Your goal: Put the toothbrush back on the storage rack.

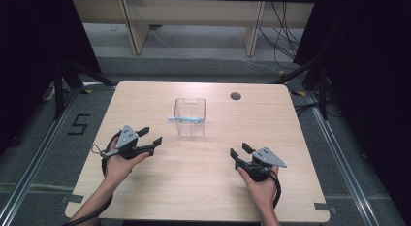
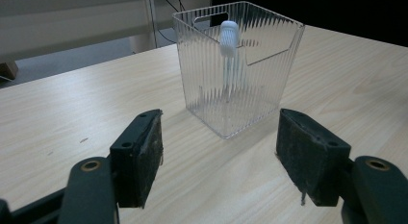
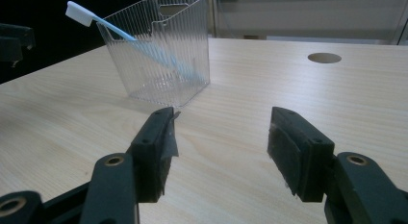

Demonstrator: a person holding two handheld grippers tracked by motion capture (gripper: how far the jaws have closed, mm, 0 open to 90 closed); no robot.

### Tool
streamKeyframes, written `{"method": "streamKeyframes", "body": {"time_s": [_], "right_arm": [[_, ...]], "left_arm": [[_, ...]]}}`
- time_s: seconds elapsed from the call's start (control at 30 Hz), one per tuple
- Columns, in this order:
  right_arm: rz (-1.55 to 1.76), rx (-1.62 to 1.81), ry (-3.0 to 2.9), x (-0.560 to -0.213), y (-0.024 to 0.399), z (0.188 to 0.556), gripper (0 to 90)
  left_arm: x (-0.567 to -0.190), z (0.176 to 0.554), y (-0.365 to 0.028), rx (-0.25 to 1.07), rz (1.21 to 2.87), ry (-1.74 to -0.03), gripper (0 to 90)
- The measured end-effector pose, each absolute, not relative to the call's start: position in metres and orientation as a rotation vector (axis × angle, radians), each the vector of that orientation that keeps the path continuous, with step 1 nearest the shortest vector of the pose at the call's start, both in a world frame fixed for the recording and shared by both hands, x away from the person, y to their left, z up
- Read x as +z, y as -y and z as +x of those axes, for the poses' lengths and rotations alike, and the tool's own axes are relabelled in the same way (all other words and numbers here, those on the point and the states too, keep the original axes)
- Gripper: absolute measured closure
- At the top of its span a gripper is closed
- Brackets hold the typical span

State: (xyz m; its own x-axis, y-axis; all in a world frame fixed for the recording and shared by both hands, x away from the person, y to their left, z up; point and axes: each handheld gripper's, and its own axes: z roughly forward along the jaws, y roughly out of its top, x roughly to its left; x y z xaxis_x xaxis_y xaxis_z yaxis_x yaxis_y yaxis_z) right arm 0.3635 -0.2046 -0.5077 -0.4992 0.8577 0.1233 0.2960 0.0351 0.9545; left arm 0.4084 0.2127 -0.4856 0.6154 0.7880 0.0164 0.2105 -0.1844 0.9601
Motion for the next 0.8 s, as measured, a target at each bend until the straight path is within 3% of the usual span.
{"method": "streamKeyframes", "body": {"time_s": [0.8], "right_arm": [[1.187,1.461,-1.84,-0.506,0.205,0.362,43.4]], "left_arm": [[-0.519,0.387,-0.229,0.609,1.68,-0.857,32.3]]}}
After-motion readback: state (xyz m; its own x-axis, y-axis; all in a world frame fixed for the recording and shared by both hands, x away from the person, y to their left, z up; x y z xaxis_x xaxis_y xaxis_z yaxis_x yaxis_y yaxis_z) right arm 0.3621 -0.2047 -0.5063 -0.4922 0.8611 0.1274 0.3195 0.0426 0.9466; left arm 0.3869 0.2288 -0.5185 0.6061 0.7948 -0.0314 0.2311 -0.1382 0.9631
